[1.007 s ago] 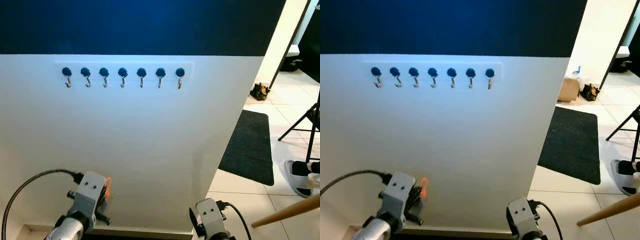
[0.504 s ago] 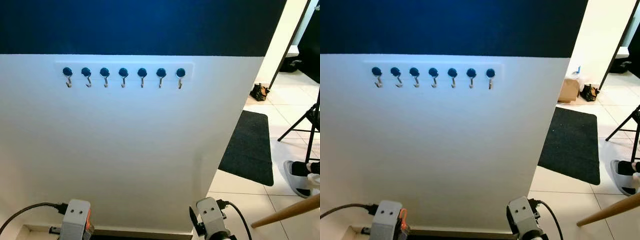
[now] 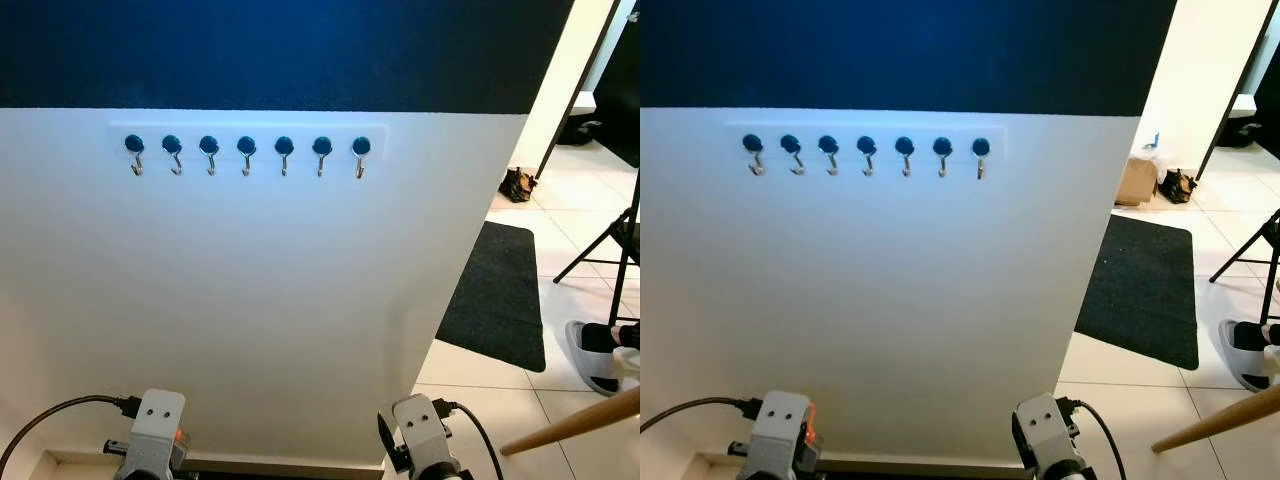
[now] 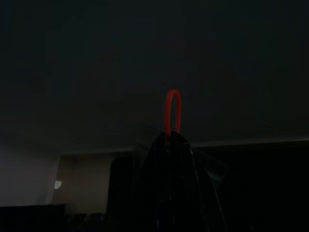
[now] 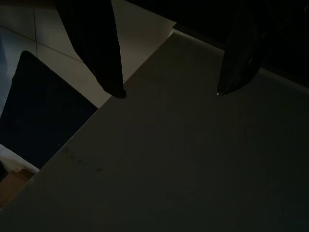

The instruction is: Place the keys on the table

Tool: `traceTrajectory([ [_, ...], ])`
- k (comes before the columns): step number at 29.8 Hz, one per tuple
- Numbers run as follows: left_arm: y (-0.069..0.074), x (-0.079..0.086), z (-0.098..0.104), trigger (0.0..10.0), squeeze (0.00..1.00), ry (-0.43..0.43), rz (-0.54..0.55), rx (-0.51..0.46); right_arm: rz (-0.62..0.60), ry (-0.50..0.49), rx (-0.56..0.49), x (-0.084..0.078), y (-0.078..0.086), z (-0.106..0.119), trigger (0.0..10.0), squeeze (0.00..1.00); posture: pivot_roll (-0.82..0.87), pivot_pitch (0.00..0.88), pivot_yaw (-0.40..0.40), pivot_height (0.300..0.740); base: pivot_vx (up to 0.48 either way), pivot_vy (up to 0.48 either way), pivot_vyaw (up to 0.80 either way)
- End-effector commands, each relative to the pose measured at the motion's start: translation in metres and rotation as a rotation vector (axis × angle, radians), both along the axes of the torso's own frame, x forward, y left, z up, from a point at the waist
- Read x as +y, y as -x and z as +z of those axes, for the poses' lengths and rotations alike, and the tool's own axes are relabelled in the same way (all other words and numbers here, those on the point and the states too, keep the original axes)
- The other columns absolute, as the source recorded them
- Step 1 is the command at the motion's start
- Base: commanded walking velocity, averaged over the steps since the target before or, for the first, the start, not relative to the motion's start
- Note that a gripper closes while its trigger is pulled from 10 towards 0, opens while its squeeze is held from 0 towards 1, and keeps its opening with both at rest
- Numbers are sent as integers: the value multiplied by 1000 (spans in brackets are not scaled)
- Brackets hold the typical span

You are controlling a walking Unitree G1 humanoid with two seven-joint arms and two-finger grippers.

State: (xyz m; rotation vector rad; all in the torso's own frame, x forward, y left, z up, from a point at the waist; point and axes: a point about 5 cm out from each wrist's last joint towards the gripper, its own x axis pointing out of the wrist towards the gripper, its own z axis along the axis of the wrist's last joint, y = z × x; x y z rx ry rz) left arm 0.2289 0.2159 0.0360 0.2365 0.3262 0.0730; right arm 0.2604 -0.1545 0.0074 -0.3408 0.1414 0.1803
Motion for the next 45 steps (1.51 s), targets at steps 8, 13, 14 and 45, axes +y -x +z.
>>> traceTrajectory([
  [8, 3, 0, -6, 10000, 0, -7, 12, 13, -4, -21, 17, 3, 6, -5, 10000, 0, 119, 136, 34, 740, 0, 0, 0],
  [13, 3, 0, -7, 10000, 0, -9, 13, 11, -1, -23, 19, 4, 6, -5, 10000, 0, 121, 138, 33, 740, 0, 0, 0],
  [14, 3, 0, -7, 10000, 0, -10, 14, 11, -1, -23, 19, 4, 6, -5, 10000, 0, 121, 137, 33, 740, 0, 0, 0],
  [45, 4, -1, -8, 10000, 0, 0, 4, 13, 3, -26, 20, 5, 5, -5, 10000, 0, 123, 138, 29, 740, 0, 0, 0],
])
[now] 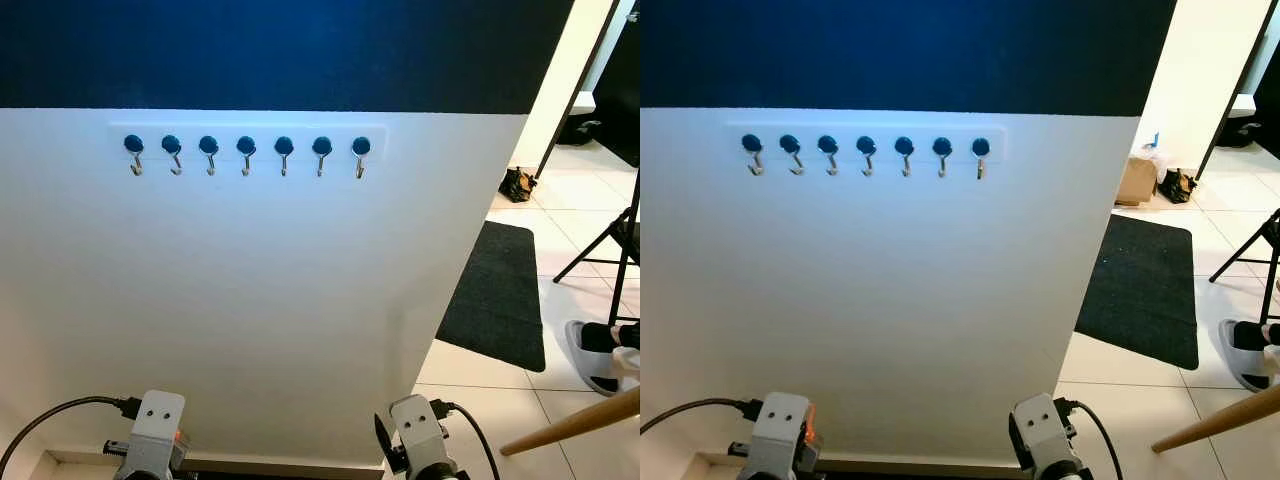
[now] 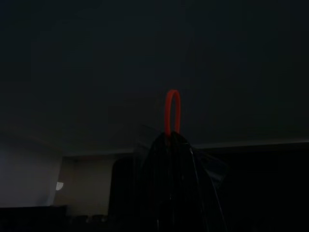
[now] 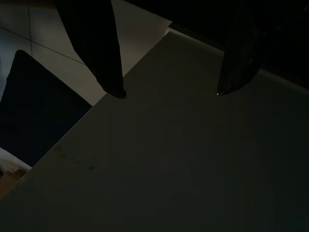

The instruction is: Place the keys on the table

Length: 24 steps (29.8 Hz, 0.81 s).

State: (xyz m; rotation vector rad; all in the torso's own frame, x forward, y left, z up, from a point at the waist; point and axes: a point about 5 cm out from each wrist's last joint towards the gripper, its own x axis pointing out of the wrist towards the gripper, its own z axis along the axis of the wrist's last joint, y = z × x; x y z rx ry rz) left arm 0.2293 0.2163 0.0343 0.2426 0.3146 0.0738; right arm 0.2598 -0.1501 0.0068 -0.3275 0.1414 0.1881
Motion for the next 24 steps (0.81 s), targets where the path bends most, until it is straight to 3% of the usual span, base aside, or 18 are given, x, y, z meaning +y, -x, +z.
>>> traceTrajectory([
  [1, 4, -2, -7, 10000, 0, 7, 5, 25, -4, -12, 18, 0, 4, -4, 10000, 0, 123, 138, 30, 740, 0, 0, 0],
  [24, 3, -2, -7, 10000, 0, 1, 0, 30, -5, -19, 21, 1, 3, -4, 10000, 0, 122, 131, 30, 740, 0, 0, 0],
])
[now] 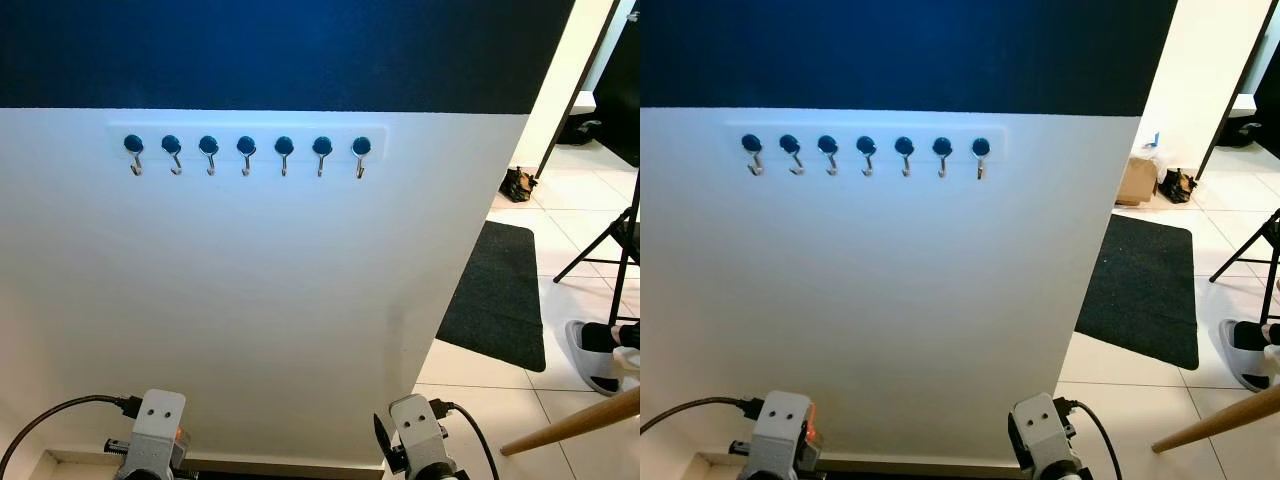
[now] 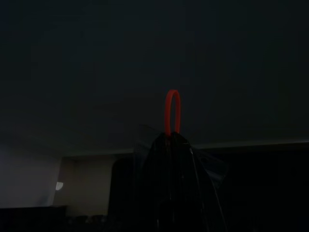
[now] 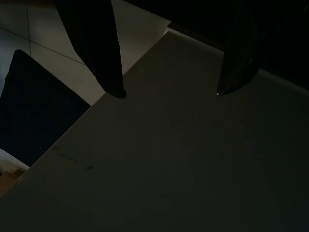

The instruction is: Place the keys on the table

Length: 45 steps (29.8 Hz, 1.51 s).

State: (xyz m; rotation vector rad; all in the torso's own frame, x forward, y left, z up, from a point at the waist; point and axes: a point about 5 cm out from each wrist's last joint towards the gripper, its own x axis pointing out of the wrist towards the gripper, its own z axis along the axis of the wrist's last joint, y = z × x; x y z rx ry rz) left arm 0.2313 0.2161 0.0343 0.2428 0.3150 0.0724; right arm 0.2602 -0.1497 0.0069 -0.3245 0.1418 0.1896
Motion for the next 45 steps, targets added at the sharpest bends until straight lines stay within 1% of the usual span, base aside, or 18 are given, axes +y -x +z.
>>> traceTrajectory([
  [1, 5, -2, -7, 10000, 0, 1, 1, 29, -7, -16, 20, 0, 4, -4, 10000, 0, 122, 131, 30, 740, 0, 0, 0],
  [18, 3, -4, -8, 10000, 0, -2, -6, 28, -7, -11, 19, -1, 2, -4, 10000, 0, 119, 127, 30, 740, 0, 0, 0],
  [43, 3, -5, -8, 10000, 0, 0, -12, 29, -12, -17, 25, -2, 4, -5, 10000, 0, 119, 131, 31, 740, 0, 0, 0],
  [45, 3, -5, -8, 10000, 0, 1, -11, 30, -16, -27, 30, -2, 4, -5, 10000, 0, 120, 132, 32, 740, 0, 0, -800],
])
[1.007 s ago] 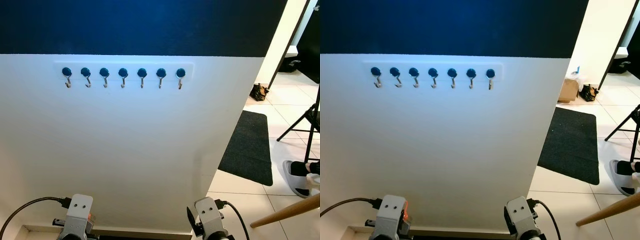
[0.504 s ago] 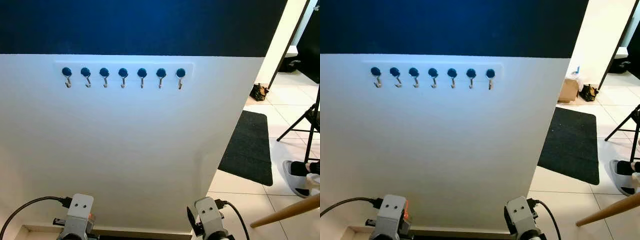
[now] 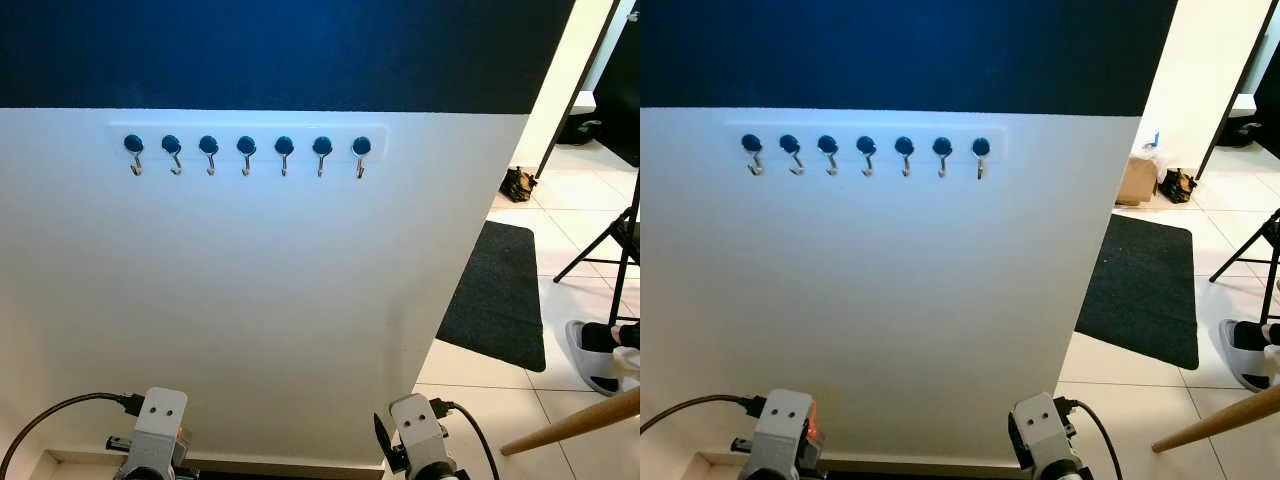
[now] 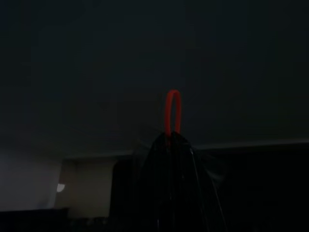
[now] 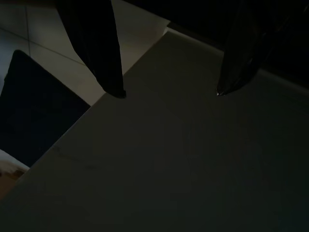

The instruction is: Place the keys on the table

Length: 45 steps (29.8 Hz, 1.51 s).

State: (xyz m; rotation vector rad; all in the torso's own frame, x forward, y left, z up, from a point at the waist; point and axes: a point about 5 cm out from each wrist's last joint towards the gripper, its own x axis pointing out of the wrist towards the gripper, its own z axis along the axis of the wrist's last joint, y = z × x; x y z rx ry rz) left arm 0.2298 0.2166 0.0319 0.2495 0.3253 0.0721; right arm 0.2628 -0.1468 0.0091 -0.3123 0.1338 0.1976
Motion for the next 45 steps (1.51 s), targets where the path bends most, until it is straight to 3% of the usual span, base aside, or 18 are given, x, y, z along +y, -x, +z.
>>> traceTrajectory([
  [1, 2, -6, -5, 10000, 0, 8, -11, 20, -24, -14, 36, -5, 7, -8, 10000, 0, 120, 133, 31, 740, 0, 0, 0],
  [7, 2, -6, -6, 10000, 0, 9, -10, 23, -24, -11, 36, -4, 7, -7, 10000, 0, 119, 134, 32, 740, 0, 0, 0],
  [45, 4, -6, -7, 10000, 0, 9, -18, 31, -16, -13, 39, -2, 8, -8, 10000, 0, 122, 139, 32, 740, 0, 0, -800],
])
